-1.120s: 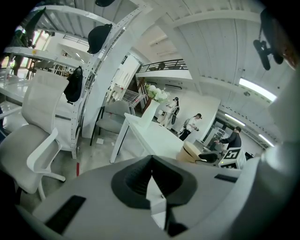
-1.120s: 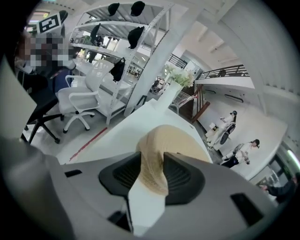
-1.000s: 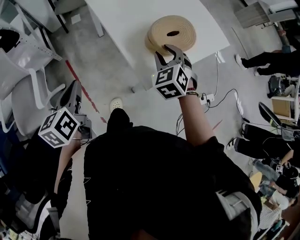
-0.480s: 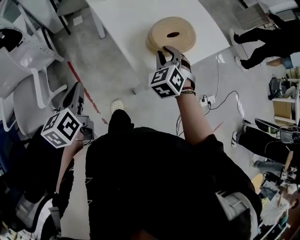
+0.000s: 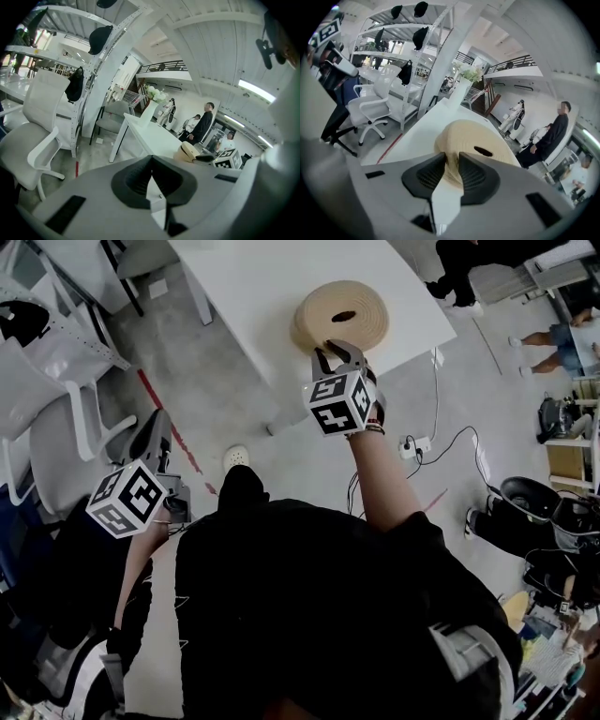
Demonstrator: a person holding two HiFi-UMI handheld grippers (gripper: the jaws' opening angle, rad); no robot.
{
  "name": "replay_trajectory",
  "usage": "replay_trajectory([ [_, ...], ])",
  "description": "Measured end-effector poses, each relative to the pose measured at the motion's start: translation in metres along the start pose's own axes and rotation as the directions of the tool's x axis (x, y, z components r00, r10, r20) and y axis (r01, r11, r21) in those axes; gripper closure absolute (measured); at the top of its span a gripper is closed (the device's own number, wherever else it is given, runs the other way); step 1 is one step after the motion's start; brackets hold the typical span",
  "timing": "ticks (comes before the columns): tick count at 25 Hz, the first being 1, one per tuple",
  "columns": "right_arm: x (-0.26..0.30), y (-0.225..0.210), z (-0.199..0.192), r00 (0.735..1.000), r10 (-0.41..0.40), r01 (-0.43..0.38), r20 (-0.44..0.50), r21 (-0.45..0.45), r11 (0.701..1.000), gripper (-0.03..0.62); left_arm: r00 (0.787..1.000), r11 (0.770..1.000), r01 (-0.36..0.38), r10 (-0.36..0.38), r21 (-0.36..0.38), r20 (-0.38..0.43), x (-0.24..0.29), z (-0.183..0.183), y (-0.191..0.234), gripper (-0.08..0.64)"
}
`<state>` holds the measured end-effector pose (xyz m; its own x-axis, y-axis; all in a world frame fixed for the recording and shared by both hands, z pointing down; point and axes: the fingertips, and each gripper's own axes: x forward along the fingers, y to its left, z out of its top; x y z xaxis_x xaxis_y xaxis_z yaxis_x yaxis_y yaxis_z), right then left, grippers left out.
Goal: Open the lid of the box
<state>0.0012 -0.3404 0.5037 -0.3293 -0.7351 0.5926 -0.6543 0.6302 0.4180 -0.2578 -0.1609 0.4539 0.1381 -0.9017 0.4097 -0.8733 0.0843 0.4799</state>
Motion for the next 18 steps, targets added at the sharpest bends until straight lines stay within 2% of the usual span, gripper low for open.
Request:
replay_trajectory([
  [8, -0.002, -0.004, 0.002, 0.999, 0.042, -0.043, 0.008, 0.135, 0.99, 0.499, 1.0, 1.0, 0.011, -0.011, -0.002, 0.003, 0.002, 0.001, -0.002, 0.549],
  [12, -0.002, -0.003, 0.002, 0.998, 0.062, -0.06, -0.005, 0.166, 0.984, 0.503, 1.0, 1.0, 0.018, -0.018, -0.005, -0.001, 0.008, 0.004, -0.003, 0.549],
  [18, -0.001, -0.005, 0.003, 0.997, 0.083, -0.079, -0.003, 0.248, 0.966, 0.503, 0.998, 0.998, 0.06, -0.06, 0.01, -0.013, 0.026, 0.014, -0.012, 0.549],
])
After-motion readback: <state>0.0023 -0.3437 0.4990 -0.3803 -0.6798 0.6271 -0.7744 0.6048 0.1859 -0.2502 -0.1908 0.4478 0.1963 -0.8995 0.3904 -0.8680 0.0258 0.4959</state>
